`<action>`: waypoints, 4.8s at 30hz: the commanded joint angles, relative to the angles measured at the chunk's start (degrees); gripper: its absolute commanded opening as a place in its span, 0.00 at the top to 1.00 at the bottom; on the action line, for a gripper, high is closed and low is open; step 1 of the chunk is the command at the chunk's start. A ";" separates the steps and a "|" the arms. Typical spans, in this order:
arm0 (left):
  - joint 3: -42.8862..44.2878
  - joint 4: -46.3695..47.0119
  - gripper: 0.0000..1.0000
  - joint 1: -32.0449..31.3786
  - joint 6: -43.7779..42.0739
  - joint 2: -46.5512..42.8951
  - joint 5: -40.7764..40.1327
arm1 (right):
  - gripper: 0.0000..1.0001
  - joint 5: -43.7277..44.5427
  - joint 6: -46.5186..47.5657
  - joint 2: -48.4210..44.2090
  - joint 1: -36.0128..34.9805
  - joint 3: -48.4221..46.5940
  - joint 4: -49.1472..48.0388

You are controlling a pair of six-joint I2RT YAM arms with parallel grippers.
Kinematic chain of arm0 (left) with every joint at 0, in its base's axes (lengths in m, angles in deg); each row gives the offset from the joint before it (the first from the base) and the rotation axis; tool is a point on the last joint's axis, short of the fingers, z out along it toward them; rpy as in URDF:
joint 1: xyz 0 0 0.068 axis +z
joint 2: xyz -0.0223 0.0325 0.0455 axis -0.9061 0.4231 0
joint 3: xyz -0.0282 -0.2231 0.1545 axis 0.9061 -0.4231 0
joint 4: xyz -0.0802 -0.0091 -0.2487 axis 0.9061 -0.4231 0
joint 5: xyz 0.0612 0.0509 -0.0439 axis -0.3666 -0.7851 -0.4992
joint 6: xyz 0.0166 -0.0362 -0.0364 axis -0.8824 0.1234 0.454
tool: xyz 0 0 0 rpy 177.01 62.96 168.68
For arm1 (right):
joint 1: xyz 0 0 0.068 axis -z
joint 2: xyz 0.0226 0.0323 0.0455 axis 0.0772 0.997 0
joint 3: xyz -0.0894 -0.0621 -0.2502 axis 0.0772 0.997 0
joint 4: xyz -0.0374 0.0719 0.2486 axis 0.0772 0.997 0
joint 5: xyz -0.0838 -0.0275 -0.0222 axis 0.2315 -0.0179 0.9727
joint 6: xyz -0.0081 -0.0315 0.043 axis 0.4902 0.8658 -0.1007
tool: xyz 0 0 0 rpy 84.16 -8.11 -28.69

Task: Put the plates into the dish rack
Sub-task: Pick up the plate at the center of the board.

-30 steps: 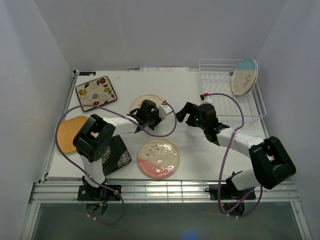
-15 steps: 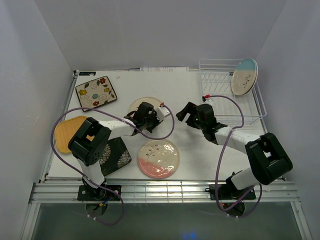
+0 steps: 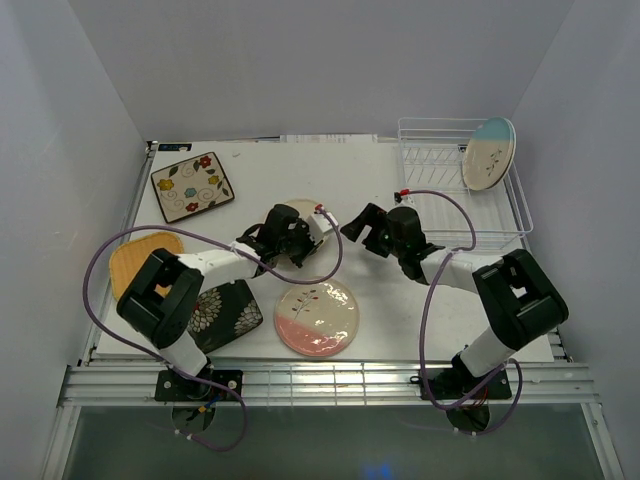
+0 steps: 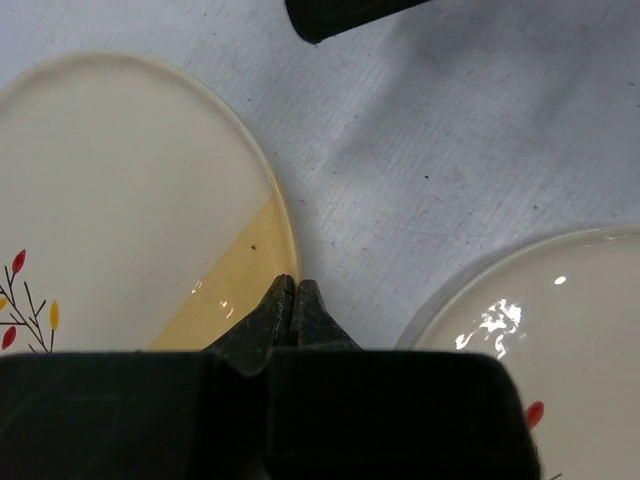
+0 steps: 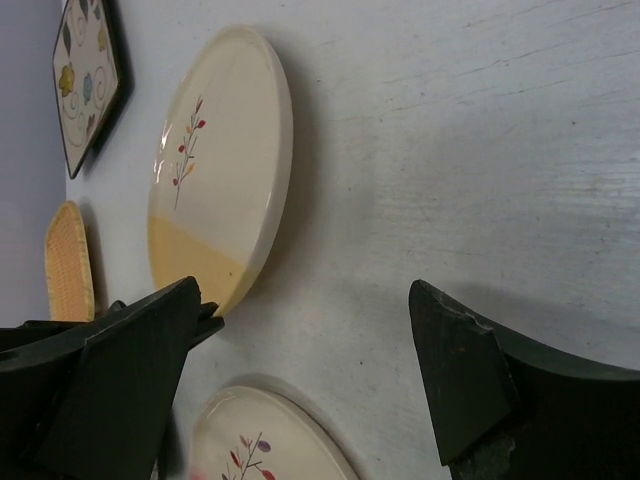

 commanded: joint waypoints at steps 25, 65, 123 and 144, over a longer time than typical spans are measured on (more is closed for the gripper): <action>-3.39 3.55 1.00 -0.11 -0.36 -9.95 12.08 | 0.02 -14.00 -8.07 15.24 -0.30 -9.25 -12.16; -5.41 4.51 0.36 -0.03 -1.33 -12.84 15.86 | 0.92 -14.54 -9.49 16.93 -0.31 -7.59 -18.76; -19.74 27.72 0.33 4.28 5.44 -30.25 2.06 | 0.92 28.09 36.40 -16.56 -3.56 -33.33 15.78; -19.74 27.72 0.33 4.28 5.26 -29.81 3.12 | 0.92 4.28 33.32 -10.15 22.01 -40.70 12.00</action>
